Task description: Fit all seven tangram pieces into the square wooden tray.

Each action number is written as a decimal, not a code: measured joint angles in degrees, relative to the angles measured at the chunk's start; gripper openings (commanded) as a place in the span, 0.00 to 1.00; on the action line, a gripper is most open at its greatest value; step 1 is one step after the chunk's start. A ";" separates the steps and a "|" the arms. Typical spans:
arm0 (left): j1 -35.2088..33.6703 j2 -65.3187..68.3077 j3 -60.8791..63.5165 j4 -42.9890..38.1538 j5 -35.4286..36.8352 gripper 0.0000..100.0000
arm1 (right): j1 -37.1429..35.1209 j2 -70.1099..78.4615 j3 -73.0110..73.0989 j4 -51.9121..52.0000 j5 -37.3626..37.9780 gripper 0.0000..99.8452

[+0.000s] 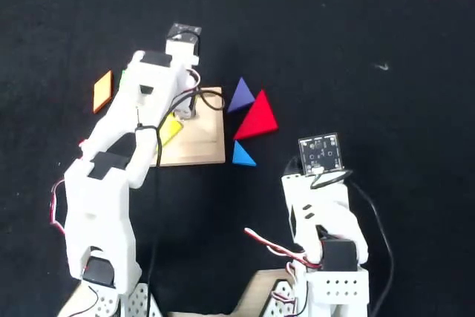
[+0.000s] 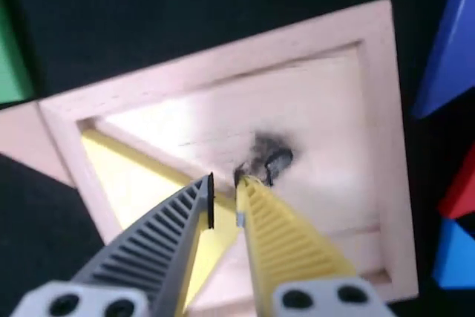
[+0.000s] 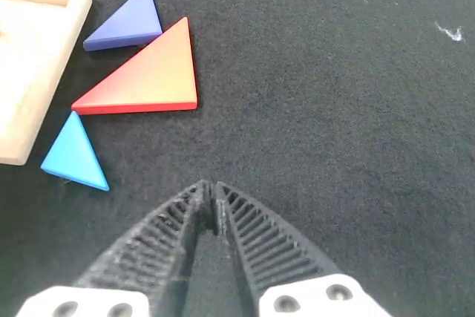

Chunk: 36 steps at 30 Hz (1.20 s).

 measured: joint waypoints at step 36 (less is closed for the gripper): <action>-28.22 -82.90 80.18 -14.15 2.64 0.03 | -8.53 33.23 -38.59 8.26 4.84 0.01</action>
